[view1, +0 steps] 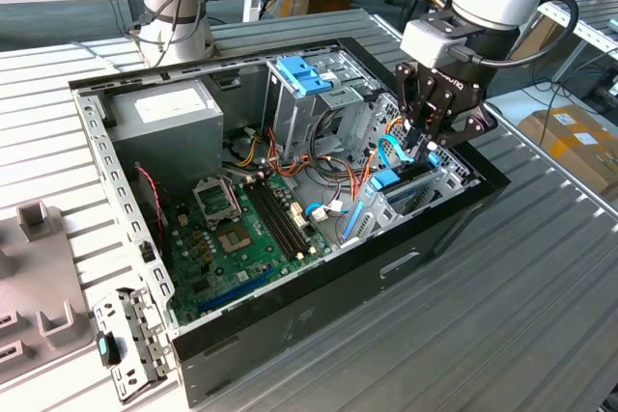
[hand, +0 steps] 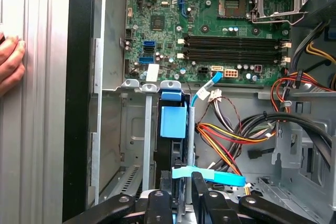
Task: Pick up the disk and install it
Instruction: 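Insert the second disk wire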
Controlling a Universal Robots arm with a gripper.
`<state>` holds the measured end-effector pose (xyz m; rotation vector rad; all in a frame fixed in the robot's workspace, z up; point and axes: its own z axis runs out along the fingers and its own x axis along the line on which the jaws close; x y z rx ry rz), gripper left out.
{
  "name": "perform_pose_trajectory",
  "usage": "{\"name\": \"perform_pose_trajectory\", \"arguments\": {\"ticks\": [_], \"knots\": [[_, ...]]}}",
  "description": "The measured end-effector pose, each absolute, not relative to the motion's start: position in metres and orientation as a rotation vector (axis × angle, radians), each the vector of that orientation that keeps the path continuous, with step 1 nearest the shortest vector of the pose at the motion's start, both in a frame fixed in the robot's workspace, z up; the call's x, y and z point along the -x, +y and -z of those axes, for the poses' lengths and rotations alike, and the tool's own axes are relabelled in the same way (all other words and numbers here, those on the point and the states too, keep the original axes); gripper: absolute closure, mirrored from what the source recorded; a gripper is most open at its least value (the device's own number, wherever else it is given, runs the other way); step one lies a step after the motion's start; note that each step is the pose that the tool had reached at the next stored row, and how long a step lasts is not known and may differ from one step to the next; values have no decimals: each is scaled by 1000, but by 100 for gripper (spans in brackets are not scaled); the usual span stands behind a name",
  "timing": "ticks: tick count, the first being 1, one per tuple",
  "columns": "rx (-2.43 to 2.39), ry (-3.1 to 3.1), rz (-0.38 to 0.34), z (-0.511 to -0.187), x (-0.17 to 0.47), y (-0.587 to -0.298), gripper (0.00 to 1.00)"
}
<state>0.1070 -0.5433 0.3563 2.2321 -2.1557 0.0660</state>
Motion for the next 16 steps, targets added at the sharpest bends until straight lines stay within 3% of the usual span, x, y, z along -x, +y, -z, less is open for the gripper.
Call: {"name": "perform_pose_trajectory", "arguments": {"ticks": [16], "knots": [[-2233,-2155,-66,-356,-109,-539,71]]}}
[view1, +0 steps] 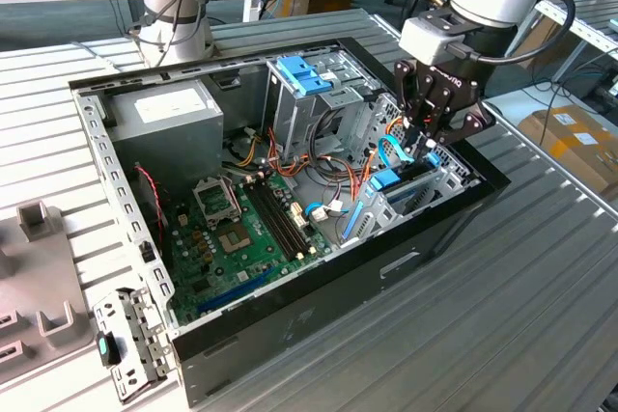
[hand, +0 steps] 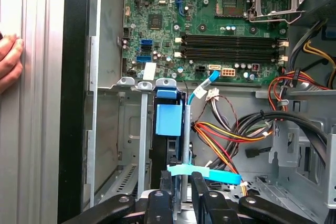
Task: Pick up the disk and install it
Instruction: 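Insert the second disk wire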
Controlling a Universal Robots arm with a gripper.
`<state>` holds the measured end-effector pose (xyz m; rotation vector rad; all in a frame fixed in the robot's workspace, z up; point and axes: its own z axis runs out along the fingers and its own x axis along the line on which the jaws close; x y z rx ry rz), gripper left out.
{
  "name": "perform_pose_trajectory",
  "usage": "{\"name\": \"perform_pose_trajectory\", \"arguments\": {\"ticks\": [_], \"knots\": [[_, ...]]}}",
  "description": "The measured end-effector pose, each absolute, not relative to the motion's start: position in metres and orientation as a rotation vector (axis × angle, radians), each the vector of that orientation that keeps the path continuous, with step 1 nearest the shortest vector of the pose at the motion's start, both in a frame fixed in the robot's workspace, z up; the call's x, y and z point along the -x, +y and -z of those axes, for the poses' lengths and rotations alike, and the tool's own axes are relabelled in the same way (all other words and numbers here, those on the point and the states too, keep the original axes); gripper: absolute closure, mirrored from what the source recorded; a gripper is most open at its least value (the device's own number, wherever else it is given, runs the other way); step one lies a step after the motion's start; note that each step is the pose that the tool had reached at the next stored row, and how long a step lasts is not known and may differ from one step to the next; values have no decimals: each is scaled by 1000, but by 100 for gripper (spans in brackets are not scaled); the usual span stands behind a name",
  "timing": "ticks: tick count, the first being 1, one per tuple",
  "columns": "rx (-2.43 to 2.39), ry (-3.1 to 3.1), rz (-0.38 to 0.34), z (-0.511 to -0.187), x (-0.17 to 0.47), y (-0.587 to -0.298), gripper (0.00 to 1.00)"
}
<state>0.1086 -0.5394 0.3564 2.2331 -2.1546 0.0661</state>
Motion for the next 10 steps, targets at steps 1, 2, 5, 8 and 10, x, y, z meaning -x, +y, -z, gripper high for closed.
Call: {"name": "perform_pose_trajectory", "arguments": {"ticks": [1,2,5,8,10], "knots": [[-2233,-2155,-66,-356,-109,-539,71],[-2233,-2155,-66,-356,-109,-538,71],[-2233,-2154,-66,-356,-110,-537,71],[-2235,-2153,-66,-356,-112,-533,71],[-2236,-2151,-66,-356,-114,-532,71]]}}
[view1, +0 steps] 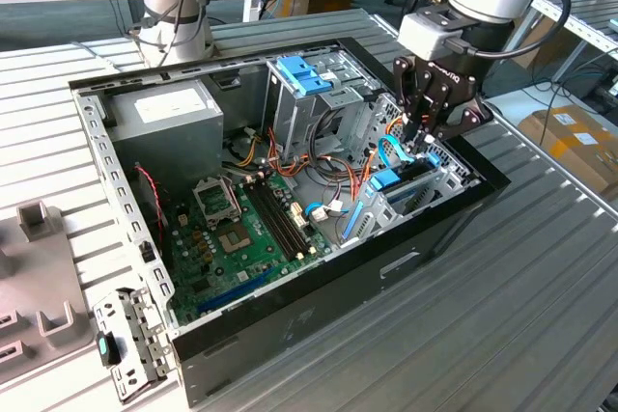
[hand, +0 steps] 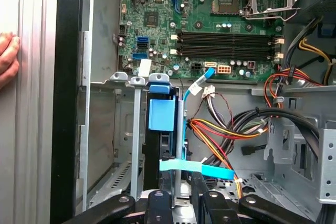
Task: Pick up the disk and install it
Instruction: 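Insert the second disk wire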
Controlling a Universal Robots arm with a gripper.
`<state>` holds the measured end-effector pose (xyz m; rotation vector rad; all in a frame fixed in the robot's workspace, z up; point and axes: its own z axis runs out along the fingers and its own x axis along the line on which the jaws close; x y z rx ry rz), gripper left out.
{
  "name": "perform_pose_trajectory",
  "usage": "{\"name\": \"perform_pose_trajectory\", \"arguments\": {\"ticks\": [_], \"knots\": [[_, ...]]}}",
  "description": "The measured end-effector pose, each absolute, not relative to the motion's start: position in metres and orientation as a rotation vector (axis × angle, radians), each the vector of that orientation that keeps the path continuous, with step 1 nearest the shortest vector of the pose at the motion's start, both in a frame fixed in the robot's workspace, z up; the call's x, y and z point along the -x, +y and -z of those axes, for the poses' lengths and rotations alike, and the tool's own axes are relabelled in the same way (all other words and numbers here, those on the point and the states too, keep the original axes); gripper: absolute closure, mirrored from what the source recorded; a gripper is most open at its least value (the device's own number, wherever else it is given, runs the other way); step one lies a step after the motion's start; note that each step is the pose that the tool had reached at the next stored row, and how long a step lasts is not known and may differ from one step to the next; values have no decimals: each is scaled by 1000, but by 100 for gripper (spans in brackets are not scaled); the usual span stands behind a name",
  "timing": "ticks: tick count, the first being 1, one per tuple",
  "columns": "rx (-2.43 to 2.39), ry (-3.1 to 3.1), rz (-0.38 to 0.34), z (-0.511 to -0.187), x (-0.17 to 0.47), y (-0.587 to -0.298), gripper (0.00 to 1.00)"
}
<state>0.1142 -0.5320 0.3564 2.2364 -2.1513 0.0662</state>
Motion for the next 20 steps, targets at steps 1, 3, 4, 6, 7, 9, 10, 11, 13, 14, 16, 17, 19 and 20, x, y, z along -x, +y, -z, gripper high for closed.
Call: {"name": "perform_pose_trajectory", "arguments": {"ticks": [1,3,4,6,7,9,10,11,13,14,16,17,19,20], "knots": [[-2237,-2150,-66,-356,-115,-532,71],[-2238,-2149,-67,-356,-116,-531,71],[-2238,-2149,-67,-357,-116,-531,71],[-2238,-2149,-67,-359,-116,-531,71],[-2238,-2149,-67,-362,-116,-531,71],[-2238,-2149,-67,-366,-116,-531,71],[-2238,-2149,-67,-367,-116,-531,71],[-2238,-2149,-67,-367,-116,-531,71],[-2238,-2149,-67,-367,-116,-531,71],[-2238,-2149,-67,-367,-116,-531,71],[-2238,-2149,-67,-367,-116,-531,71],[-2238,-2149,-67,-367,-116,-531,71],[-2238,-2149,-67,-367,-117,-531,71],[-2238,-2149,-67,-367,-117,-531,71]]}}
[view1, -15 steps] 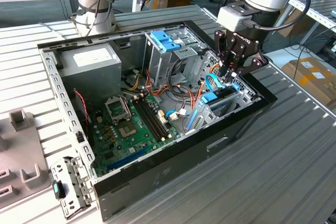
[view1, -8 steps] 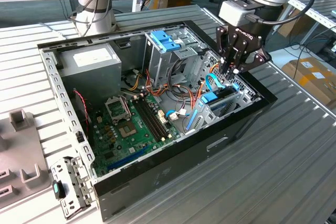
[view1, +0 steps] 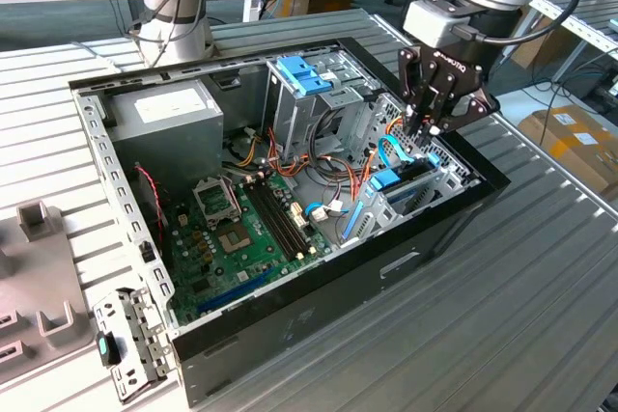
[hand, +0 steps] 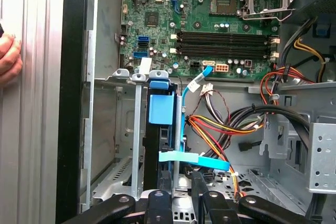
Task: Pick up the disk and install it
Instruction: 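Insert the second disk wire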
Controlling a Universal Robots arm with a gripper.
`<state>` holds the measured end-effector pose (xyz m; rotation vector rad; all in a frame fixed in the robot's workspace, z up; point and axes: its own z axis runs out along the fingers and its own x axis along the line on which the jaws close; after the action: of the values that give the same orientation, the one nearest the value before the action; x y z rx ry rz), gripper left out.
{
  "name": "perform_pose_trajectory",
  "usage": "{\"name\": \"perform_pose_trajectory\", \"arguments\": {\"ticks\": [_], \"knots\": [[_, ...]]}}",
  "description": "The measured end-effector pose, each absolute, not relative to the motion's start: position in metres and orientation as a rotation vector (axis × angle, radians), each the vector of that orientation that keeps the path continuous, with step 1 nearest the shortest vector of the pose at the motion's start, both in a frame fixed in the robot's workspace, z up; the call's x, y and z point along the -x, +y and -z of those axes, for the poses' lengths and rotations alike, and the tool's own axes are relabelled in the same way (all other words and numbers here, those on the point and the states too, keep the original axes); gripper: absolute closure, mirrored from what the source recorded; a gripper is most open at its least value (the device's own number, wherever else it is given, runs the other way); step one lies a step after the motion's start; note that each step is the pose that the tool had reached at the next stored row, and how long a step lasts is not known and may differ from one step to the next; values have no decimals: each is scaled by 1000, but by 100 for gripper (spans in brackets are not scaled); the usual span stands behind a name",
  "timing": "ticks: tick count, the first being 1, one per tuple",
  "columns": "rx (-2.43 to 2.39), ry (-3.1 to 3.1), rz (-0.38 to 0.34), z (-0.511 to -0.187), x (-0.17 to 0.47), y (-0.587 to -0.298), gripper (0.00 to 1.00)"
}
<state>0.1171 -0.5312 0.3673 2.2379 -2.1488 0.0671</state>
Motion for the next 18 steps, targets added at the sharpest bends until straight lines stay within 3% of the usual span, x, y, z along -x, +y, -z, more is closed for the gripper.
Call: {"name": "perform_pose_trajectory", "arguments": {"ticks": [18], "knots": [[-2266,-2121,-68,-370,-125,-531,71]]}}
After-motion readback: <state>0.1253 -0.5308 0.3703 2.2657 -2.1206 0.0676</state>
